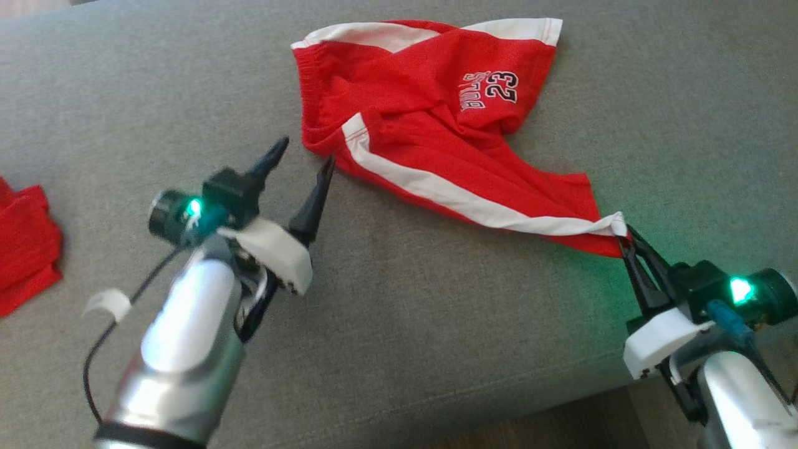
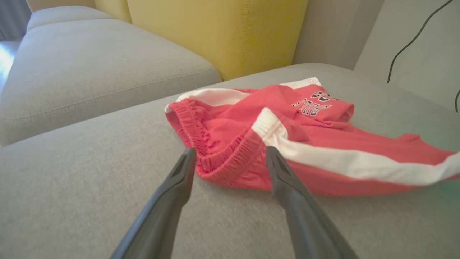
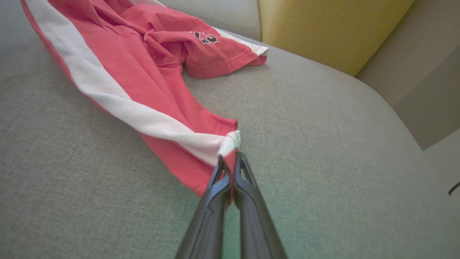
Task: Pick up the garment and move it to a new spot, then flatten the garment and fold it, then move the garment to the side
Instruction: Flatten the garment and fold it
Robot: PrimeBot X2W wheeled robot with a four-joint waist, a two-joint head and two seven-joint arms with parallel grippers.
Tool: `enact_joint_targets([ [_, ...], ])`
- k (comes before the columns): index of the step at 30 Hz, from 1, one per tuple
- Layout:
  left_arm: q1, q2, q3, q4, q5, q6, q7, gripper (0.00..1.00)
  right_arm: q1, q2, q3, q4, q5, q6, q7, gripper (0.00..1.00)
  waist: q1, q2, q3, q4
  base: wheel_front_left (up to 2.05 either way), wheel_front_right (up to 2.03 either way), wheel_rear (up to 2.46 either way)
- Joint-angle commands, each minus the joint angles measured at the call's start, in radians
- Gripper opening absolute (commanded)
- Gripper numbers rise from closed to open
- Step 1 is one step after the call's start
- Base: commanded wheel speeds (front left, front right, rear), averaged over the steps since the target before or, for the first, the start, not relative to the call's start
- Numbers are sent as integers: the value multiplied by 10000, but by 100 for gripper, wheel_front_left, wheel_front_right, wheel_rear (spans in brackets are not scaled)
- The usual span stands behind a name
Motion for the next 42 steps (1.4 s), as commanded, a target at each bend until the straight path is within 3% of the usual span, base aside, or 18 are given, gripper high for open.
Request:
enact_joint_targets([
  [1, -789, 300, 113, -164, -150, -41, 46, 100, -347, -34, 158, -124, -15, -7, -199, 0, 0, -1, 131, -111, 0, 0, 0],
  [9, -1984, 1001, -1945, -94, -1538, -68, 522, 100, -705, 674, 178, 672, -224, -7, -729, 0, 0, -1, 377, -296, 0, 0, 0],
  [16, -2460, 1598, -2661, 89, -1956, -69, 906, 100, -925, 942, 61, 1101, -330, -7, -1027, 0, 0, -1, 434, -338, 0, 0, 0],
  [31, -2954, 1918, -3829, 191, -2634, -70, 1121, 100, -1289, 1063, -9, 1560, -411, -7, -1277, 0, 0, -1, 516, -377, 0, 0, 0],
  [32, -2965, 1925, -3897, 212, -2707, -70, 1153, 71, -1308, 1074, -8, 1584, -409, -7, -1291, 0, 0, -1, 518, -383, 0, 0, 0],
  [33, -2980, 1937, -3953, 230, -2777, -70, 1174, 24, -1321, 1079, -7, 1609, -407, -7, -1305, 0, 0, -1, 520, -385, 0, 0, 0],
  [34, -2996, 1953, -4010, 243, -2835, -70, 1178, 0, -1331, 1083, -1, 1635, -406, -7, -1319, 0, 0, -1, 519, -385, 0, 0, 0],
  [42, -2988, 2003, -4161, 342, -3252, -52, 867, 0, -1429, 1021, -48, 1665, -427, -7, -1470, 0, 0, -1, 360, -261, 0, 0, 0],
])
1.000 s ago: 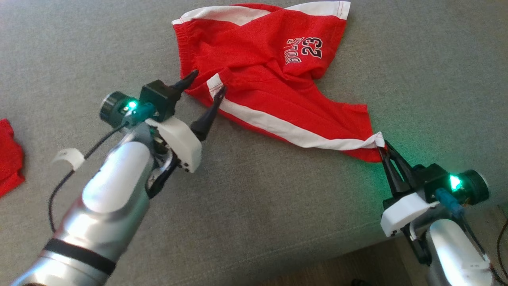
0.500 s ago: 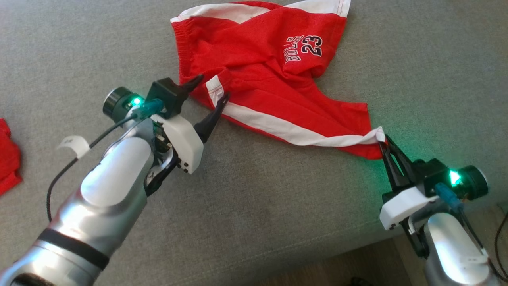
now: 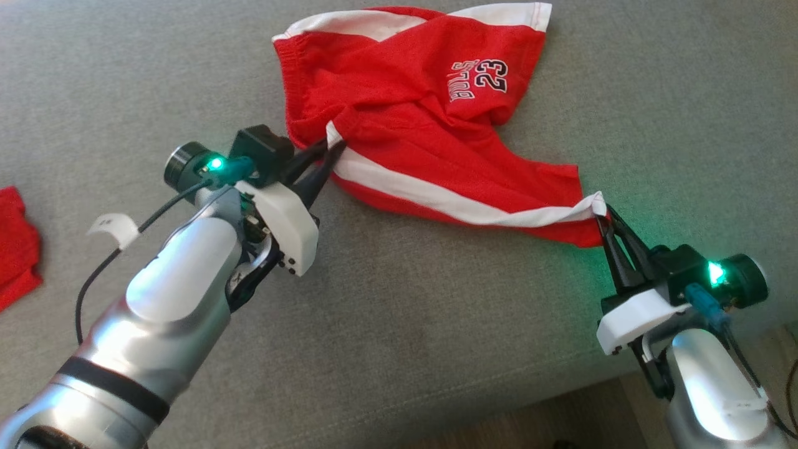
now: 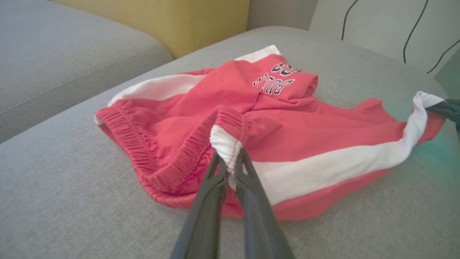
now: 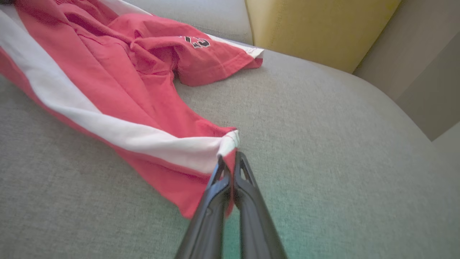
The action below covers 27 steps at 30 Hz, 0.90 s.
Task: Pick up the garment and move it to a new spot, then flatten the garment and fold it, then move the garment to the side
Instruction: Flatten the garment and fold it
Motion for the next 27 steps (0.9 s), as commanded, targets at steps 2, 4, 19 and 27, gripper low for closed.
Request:
enact_joint_targets([
  [2, -442, 293, 501, -223, -131, 132, -264, 0, -254, -62, 109, -395, -95, -7, -188, 0, 0, 0, -112, 114, 0, 0, 0],
  [4, -340, 284, 620, -259, -205, 280, -453, 0, -307, -131, 57, -611, -157, -7, -275, 0, 0, 0, -272, 233, 0, 0, 0],
  [19, 1069, 8, 2168, -2545, -2001, 1493, -694, 0, -1692, -1223, -65, -3636, -874, -7, -444, 0, 0, 0, -2531, 1558, 0, 0, 0],
  [27, 1499, 551, 2502, -4864, -2291, 2392, 294, 0, -2185, -1857, 119, -4088, -747, -7, -445, 0, 0, 0, -3365, 1903, 0, 0, 0],
])
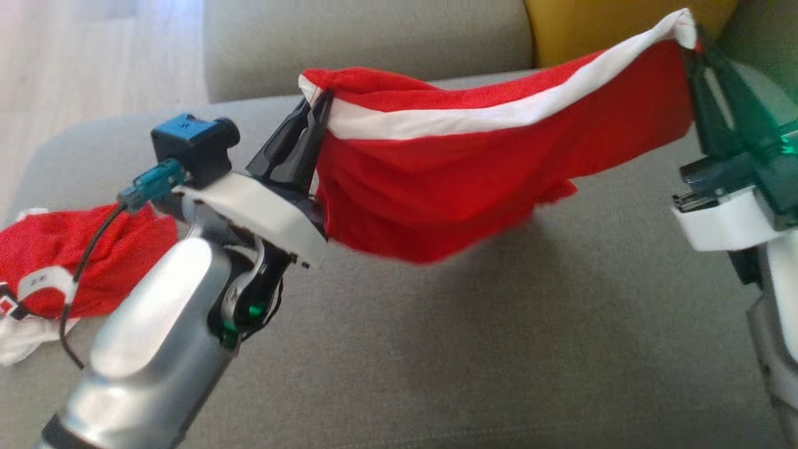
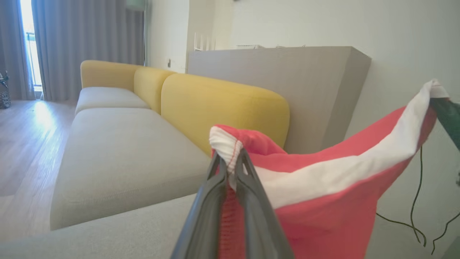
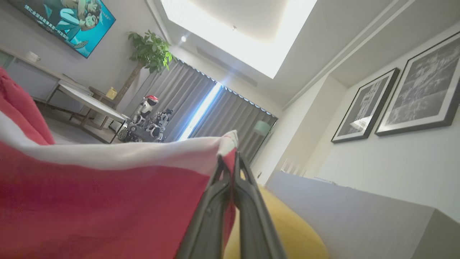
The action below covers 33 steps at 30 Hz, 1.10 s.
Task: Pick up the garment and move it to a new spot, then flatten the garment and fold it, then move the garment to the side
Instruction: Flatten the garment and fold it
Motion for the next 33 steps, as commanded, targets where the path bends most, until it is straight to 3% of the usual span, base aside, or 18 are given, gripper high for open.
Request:
enact_joint_targets([
  [1, -61, 557, 519, -993, -73, 259, 323, 0, -158, -246, -87, -525, 30, -7, -47, 0, 1, -1, -388, 268, 0, 0, 0],
  [8, 461, 1418, 641, -3577, -240, 1066, 1693, 0, 357, -623, -660, -2160, 269, -7, 833, 0, 1, -1, -366, 375, 0, 0, 0],
  [13, -200, 1511, 895, -3702, -620, 1156, 2469, 0, -320, -1107, -531, -2372, 862, -7, 1733, 0, 1, -1, 425, 386, 0, 0, 0],
  [18, -2417, 1233, 1176, -2643, -635, 827, 2995, 0, -2608, -1594, 73, -1669, 1734, -7, 2019, 0, 1, -1, 2165, 346, 0, 0, 0],
  [22, -4827, 1024, 1497, -936, -142, 472, 2800, 0, -5252, -1787, 1033, -515, 1895, -7, 1411, 0, 1, -1, 3479, 135, 0, 0, 0],
  [25, -6540, 707, 1686, 263, 243, 213, 2232, 0, -7215, -1603, 1005, 846, 1867, -7, 729, 0, 1, -1, 4159, 101, 0, 0, 0],
  [28, -7697, 423, 1516, 1236, 706, -422, 1289, 0, -8511, -1086, 507, 2084, 1616, -7, 237, 0, 1, -1, 4412, 121, 0, 0, 0],
  [33, -8219, -105, 1466, 2625, 996, -618, 11, 0, -8774, -399, 515, 2813, 1153, -7, -31, 0, 1, -1, 4616, 262, 0, 0, 0],
])
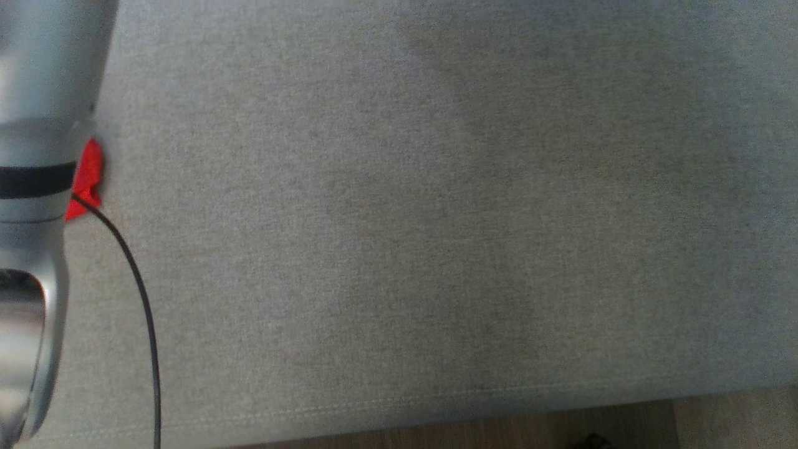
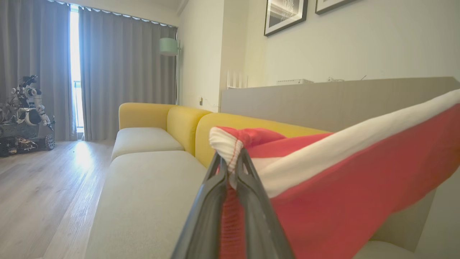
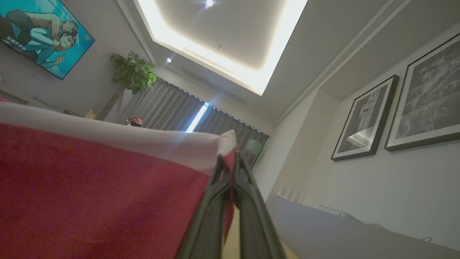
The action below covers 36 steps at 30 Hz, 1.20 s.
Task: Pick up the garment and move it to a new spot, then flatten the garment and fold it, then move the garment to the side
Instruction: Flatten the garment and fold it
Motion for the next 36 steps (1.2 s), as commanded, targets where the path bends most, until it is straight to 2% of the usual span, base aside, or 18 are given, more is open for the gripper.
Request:
enact_joint_targets([
  [1, -285, 335, 178, -65, 157, -116, -217, 0, 234, 179, 15, -222, -36, -7, -36, 0, -4, 1, 133, 101, 0, 0, 0],
  [7, 967, 137, -463, 1052, 138, -585, -517, 0, 1822, 247, 648, 284, 336, -7, -44, 0, -4, 1, 290, 261, 0, 0, 0],
  [10, 1582, 150, -627, 1406, 75, -658, -538, 0, 2425, 175, 1109, 608, 488, -7, -45, 0, -4, 1, 261, 293, 0, 0, 0],
  [18, 4083, 282, -1232, 2372, -284, -1260, -842, 0, 4426, -392, 3216, 1962, 1634, -7, -46, 0, -4, 1, -533, 469, 0, 0, 0],
  [27, 6044, 473, -2380, 2705, -197, -1645, -683, 0, 5393, -1333, 5770, 3053, 3557, -7, 232, 0, -4, 1, -1857, 506, 0, 0, 0],
  [31, 6714, 599, -2741, 2799, -108, -1673, -668, 0, 5694, -1689, 7134, 3117, 4529, -7, 664, 0, -4, 1, -2401, 379, 0, 0, 0],
  [36, 7362, 619, -2939, 2821, -147, -1654, -731, 0, 5983, -2406, 9027, 2637, 5906, -7, 1311, 0, -4, 1, -2949, 232, 0, 0, 0],
])
